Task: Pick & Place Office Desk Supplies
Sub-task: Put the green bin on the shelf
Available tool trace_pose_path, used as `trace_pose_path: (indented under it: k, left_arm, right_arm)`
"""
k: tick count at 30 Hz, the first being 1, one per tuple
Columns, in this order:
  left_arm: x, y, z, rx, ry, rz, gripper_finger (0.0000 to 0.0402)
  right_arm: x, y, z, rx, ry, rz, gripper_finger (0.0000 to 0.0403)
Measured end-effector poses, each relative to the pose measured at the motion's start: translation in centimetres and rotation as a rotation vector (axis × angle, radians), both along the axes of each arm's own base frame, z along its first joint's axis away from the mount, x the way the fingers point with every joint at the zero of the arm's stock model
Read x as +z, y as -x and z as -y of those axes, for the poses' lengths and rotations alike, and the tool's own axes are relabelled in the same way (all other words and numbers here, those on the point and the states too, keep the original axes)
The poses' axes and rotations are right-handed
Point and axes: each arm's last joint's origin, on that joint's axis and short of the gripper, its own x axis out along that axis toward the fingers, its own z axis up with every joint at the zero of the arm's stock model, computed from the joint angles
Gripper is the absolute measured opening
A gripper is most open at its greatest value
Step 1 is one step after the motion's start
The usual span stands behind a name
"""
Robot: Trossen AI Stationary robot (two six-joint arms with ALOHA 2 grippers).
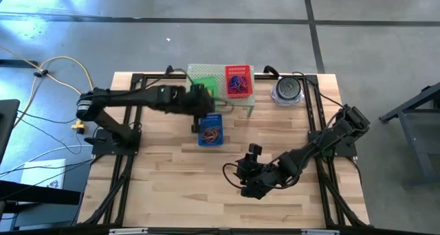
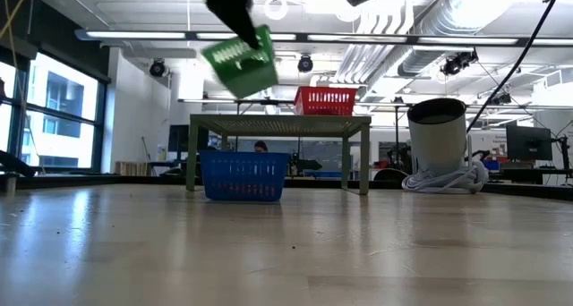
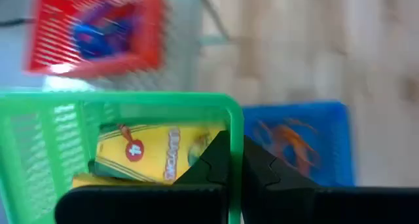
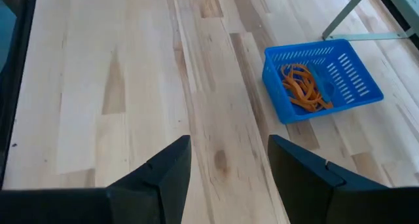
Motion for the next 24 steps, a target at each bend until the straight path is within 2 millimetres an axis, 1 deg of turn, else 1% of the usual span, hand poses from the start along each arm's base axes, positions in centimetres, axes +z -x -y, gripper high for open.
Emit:
trace_pose_path:
  k: [2,5,9,11,14,21,24]
  left_arm:
    - [-0.2,-0.6,-1.6,0.028,-0.022,0.014,0.0001]
    - [-1.4,-1.3,-3.7,0.063,-0.037,-0.037,0.0001]
    - [-3.1,-2.2,-5.2,0.065,-0.050,-0.108,0.0001]
    - [-3.7,-2.6,-5.5,0.045,-0.061,-0.133,0.0001]
    - [-4.0,-2.9,-5.6,0.031,-0.086,-0.147,0.0001]
    - [-2.2,-3.3,-5.5,0.003,-0.063,-0.077,0.0001]
    - [-2.0,-3.2,-5.7,-0.017,-0.063,-0.077,0.0005]
  right_arm:
    - [0.0,0.1,-0.2,0.005,-0.002,0.003,0.0192]
    - [0.1,0.0,-0.2,0.004,-0.007,0.013,0.0192]
    - [0.1,0.0,-0.3,0.006,-0.012,0.017,0.0192]
    - [0.1,0.0,-0.4,0.007,-0.013,0.018,0.0192]
    - [0.2,0.0,-0.5,0.009,-0.019,0.026,0.0192]
    - [0.3,-0.1,-0.6,0.020,-0.045,0.039,0.0192]
    - [0.3,-0.2,-0.7,0.020,-0.049,0.044,0.0192]
